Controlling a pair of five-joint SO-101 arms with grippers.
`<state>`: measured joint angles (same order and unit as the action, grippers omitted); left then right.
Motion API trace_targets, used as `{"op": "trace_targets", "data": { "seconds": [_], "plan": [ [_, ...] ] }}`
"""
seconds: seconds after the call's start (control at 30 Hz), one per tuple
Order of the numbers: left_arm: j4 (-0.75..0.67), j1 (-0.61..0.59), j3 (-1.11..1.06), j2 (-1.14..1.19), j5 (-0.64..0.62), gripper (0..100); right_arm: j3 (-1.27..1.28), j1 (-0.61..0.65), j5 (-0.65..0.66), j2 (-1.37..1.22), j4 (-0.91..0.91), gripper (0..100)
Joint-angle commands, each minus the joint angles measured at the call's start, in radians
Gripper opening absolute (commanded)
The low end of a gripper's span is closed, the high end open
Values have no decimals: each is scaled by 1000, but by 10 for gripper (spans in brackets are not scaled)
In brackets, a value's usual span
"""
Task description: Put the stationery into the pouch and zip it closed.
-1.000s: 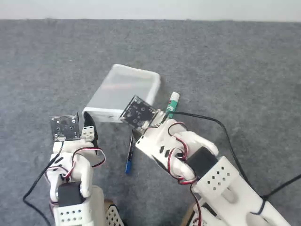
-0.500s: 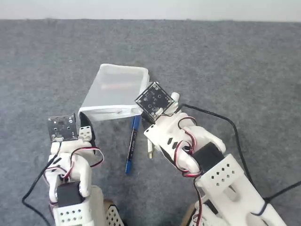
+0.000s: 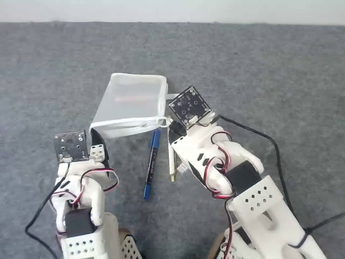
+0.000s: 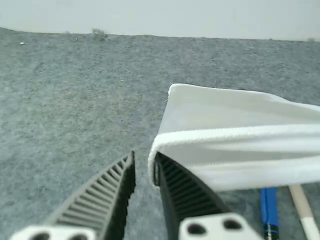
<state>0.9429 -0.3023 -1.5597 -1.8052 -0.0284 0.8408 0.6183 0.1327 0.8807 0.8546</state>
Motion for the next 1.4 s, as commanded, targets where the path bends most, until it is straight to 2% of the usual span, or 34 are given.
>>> {"op": "trace_targets", "data": {
  "seconds": [0.0,0.37,0.57,0.73,1.0,1.23,1.37],
  "plan": [
    [0,-26,58,-18,9,51,-49,-51,-32,42,-13,7],
    [0,-28,59,-18,9,51,-64,-122,-100,42,-13,7],
    [0,-28,59,-18,9,51,-63,-116,-97,42,-12,7],
    [0,-20,56,-18,51,66,-60,-38,-51,42,7,7],
    [-2,-20,33,-18,-25,283,-81,93,-3,208,137,7],
    [-5,-20,31,-18,-21,279,-63,163,-2,414,223,7],
    [-6,-18,31,-18,-20,278,-9,217,46,478,222,8]
  ]
}}
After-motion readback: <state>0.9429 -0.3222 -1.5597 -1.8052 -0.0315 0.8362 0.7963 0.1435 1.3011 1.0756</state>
